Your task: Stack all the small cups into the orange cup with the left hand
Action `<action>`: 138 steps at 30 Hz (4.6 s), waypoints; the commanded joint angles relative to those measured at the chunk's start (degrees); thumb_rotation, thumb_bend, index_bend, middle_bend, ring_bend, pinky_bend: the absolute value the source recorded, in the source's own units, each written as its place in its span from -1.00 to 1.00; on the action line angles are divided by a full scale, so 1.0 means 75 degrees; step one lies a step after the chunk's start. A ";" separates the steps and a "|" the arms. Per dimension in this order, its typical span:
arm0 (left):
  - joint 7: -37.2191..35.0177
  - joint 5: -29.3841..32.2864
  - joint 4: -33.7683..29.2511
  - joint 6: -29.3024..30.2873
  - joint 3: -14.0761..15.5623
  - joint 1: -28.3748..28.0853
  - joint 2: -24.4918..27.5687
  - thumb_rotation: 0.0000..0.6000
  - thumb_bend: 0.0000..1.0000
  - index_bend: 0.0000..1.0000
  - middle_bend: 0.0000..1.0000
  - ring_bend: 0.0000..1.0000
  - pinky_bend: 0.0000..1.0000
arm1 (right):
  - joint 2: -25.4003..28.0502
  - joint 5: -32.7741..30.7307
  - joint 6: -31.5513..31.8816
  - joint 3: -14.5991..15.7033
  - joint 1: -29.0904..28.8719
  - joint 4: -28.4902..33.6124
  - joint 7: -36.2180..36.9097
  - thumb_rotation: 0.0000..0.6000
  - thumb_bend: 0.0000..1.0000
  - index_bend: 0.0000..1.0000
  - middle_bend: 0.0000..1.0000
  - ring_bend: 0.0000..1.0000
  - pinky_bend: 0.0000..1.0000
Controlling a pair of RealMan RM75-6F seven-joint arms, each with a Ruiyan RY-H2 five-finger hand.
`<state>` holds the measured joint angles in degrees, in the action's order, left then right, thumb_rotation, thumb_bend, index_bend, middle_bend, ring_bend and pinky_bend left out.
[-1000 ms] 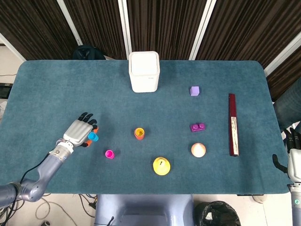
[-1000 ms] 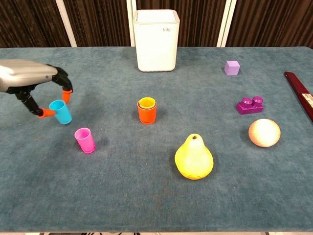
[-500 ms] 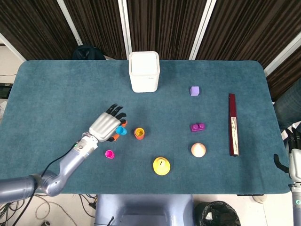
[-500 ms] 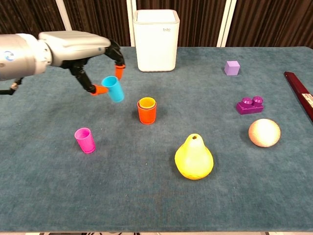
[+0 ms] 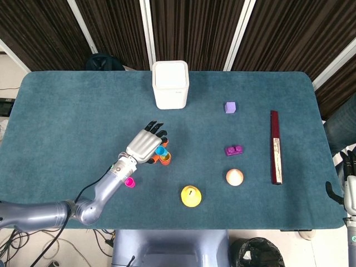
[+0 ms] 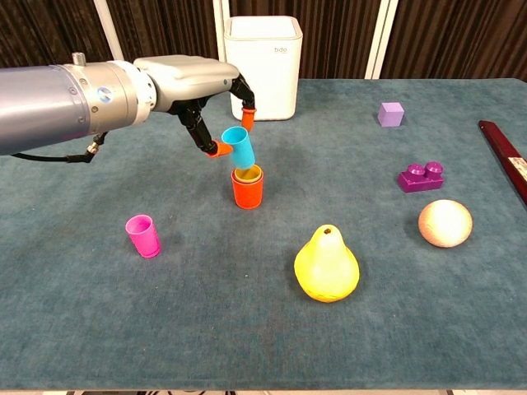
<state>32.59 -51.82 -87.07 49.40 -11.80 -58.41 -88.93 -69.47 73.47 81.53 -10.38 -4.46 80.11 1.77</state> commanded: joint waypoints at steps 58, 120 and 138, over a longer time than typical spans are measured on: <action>-0.0388 -0.0673 -0.2626 0.0543 0.0918 0.0615 0.2445 1.00 -0.50 -0.56 -0.65 -1.00 -1.00 | 0.0016 -0.0041 0.0039 -0.0030 0.0022 0.0086 -0.0079 1.00 -0.14 -0.88 -1.00 -0.87 -1.00; -0.1348 -0.2662 -0.1377 -0.0145 0.1792 0.2033 0.1715 1.00 -0.45 -0.26 -0.61 -1.00 -1.00 | 0.0073 -0.0061 0.0104 -0.0066 0.0068 0.0155 -0.0014 1.00 -0.14 -0.88 -1.00 -0.87 -1.00; -0.1065 -0.2500 -0.1204 -0.0066 0.1733 0.2024 0.1464 1.00 -0.39 -0.11 -0.55 -1.00 -1.00 | 0.0066 -0.0070 0.0077 -0.0071 0.0061 0.0138 0.0017 1.00 -0.14 -0.88 -1.00 -0.87 -1.00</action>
<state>24.55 -70.61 -96.11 48.86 1.21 -43.27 -77.96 -68.97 72.94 82.11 -10.91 -3.99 81.14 1.89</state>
